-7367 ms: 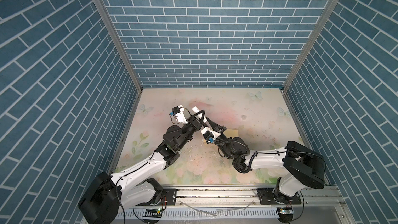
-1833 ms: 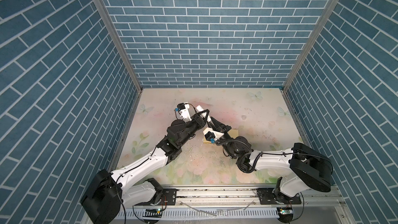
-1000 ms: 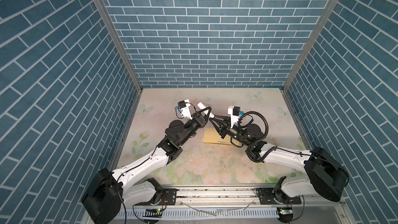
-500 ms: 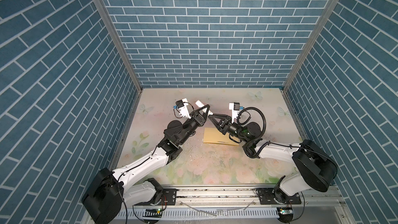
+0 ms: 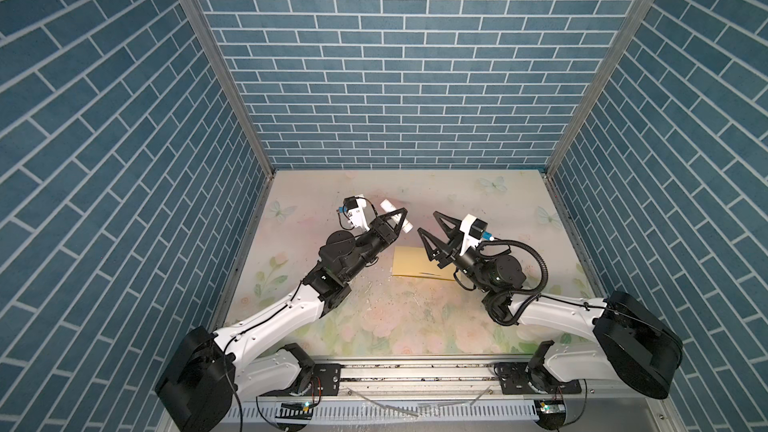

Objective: Place the letter into the envelope and seal it

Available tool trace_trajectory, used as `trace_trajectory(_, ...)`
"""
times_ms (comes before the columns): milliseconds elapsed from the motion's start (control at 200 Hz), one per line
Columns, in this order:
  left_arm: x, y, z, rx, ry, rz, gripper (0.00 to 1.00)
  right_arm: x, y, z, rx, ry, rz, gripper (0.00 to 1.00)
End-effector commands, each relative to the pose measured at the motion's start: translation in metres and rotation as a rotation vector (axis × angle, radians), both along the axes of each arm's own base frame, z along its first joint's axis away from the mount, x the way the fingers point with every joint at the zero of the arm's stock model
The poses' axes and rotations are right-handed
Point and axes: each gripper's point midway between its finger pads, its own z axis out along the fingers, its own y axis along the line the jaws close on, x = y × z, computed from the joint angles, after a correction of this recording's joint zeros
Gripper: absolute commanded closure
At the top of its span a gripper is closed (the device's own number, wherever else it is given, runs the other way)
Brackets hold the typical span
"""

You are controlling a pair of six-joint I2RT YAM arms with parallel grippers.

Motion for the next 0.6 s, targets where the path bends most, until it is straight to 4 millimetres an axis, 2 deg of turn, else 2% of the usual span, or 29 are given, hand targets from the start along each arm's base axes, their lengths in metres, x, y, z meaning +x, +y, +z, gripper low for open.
trace_trajectory(0,-0.006,-0.004,0.020,-0.039,-0.003,-0.042,1.00,-0.004,0.004,0.005,-0.093,-0.176,-0.120,0.30)
trace_trajectory(180,-0.007,-0.004,0.018,-0.032,0.005,-0.050,1.00,-0.006,0.017,0.007,-0.114,-0.214,-0.135,0.31)
trace_trajectory(590,-0.007,-0.006,0.020,-0.045,0.002,-0.057,1.00,0.006,0.031,0.006,-0.133,-0.214,-0.178,0.41)
